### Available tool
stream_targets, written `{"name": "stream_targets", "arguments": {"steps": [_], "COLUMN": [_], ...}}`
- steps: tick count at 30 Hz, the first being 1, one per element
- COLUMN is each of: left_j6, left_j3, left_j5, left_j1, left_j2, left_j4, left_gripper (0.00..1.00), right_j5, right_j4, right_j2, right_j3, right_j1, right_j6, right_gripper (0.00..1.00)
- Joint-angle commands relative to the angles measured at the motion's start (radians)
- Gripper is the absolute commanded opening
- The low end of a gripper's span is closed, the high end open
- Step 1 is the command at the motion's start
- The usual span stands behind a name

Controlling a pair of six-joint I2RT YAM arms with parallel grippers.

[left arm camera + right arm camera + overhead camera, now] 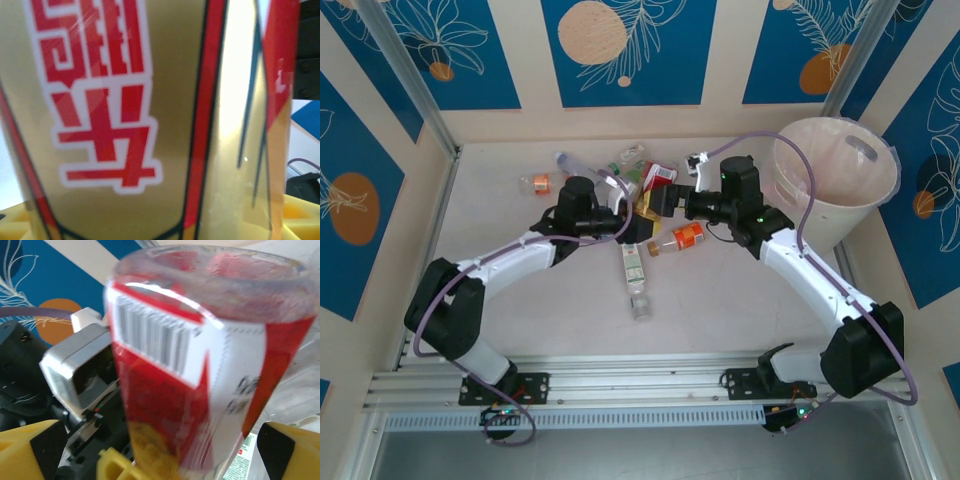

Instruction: Put the plastic bottles in the bin

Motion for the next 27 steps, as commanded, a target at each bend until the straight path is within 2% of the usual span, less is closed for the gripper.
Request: {"name": "stream_targets", "arguments": {"steps": [1,4,10,13,16,18,19,20,24,26,27], "left_j6": [-0.029,0.002,0.004,0.007,0.013,0.020,0.023,0.021,0.015,0.015,0.019], "left_j3": [0.026,0.030,0.074,0.073,0.069,0.069,0.069,0.064,0.038,0.022,0.013], "left_j5": [0.092,0.101,0.132,0.115,0.111,0.106,0.094,0.072,0.012,-0.016,-0.027], "left_j1": [-0.015,-0.029,-0.045,-0.045,-0.045,-0.045,-0.045,-0.045,-0.045,-0.045,-0.044], "left_j2": [0.008,0.004,0.042,0.042,0.038,0.035,0.033,0.027,-0.005,-0.027,-0.039], "left_j4": [0.090,0.073,0.045,0.040,0.040,0.027,0.020,0.016,0.029,0.031,0.033], "left_gripper": [0.00,0.00,0.00,0.05,0.05,0.07,0.14,0.33,0.81,0.98,1.00], "right_j5": [0.139,0.182,0.003,0.008,0.049,0.064,0.068,0.073,0.131,0.146,0.149], "right_j4": [0.037,0.146,0.160,0.068,0.032,0.039,0.044,0.048,0.034,0.033,0.030], "right_j2": [0.009,0.015,0.078,0.087,0.070,0.048,0.040,0.031,0.014,0.001,-0.005], "right_j3": [0.003,-0.028,0.067,0.097,0.083,0.065,0.059,0.056,0.053,0.049,0.047], "right_j1": [0.002,0.003,-0.008,-0.010,-0.010,-0.011,-0.013,-0.013,-0.014,-0.020,-0.026], "right_j6": [0.058,0.168,0.092,0.062,0.045,0.040,0.036,0.033,0.033,0.031,0.029], "right_gripper": [0.99,1.00,0.97,0.90,0.73,0.68,0.64,0.61,0.55,0.53,0.53]}}
